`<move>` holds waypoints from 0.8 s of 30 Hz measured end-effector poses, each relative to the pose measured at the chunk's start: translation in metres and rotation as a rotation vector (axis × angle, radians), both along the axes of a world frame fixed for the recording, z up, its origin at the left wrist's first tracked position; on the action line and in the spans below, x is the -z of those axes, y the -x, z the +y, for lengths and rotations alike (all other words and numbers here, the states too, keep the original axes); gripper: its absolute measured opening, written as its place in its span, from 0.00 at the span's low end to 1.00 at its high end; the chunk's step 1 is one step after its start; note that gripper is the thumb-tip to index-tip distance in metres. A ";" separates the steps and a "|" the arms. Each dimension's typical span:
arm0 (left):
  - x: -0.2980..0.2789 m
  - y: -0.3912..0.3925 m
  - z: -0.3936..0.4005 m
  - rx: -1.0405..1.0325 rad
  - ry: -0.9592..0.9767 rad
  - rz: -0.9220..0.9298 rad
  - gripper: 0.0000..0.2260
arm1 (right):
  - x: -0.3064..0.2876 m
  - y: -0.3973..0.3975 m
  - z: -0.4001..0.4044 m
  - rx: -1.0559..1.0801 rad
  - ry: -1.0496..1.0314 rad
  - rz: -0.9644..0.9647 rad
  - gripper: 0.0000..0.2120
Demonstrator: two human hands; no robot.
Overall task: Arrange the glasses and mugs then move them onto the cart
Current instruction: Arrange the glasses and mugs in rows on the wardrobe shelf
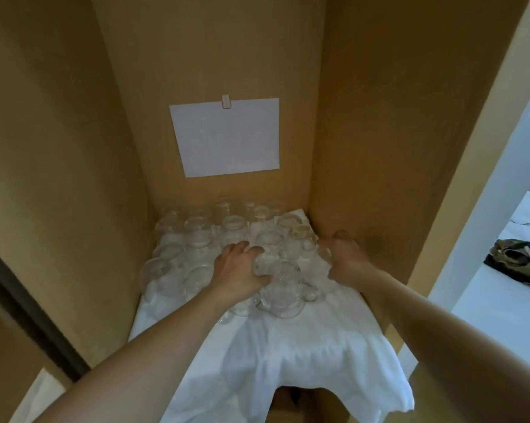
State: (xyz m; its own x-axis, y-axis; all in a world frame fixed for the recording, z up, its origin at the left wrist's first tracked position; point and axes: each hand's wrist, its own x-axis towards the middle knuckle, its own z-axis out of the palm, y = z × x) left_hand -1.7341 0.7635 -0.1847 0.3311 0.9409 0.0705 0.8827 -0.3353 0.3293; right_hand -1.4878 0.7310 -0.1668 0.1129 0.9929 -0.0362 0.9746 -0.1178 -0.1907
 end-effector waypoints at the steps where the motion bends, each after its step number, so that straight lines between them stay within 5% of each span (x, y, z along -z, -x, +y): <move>1: 0.003 -0.001 0.004 -0.004 0.013 0.016 0.34 | 0.005 0.000 0.005 -0.015 0.014 0.004 0.26; 6: 0.018 -0.007 0.017 -0.007 0.056 0.047 0.36 | 0.017 -0.001 0.023 -0.109 0.067 0.008 0.39; 13: 0.011 -0.004 0.024 0.010 0.056 -0.002 0.37 | 0.015 0.008 0.035 -0.184 0.052 -0.091 0.30; 20: 0.000 0.017 0.017 -0.001 0.025 -0.062 0.33 | 0.007 0.012 0.020 -0.153 0.121 0.001 0.50; 24: -0.011 0.035 0.014 -0.001 -0.005 -0.103 0.32 | -0.006 0.030 0.005 -0.132 0.025 -0.036 0.48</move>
State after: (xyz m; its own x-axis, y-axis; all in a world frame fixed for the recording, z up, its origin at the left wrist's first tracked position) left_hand -1.7694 0.7774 -0.1735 0.3209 0.9409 0.1087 0.8448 -0.3362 0.4163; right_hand -1.5173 0.7362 -0.1607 -0.0167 0.9981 -0.0595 0.9881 0.0074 -0.1539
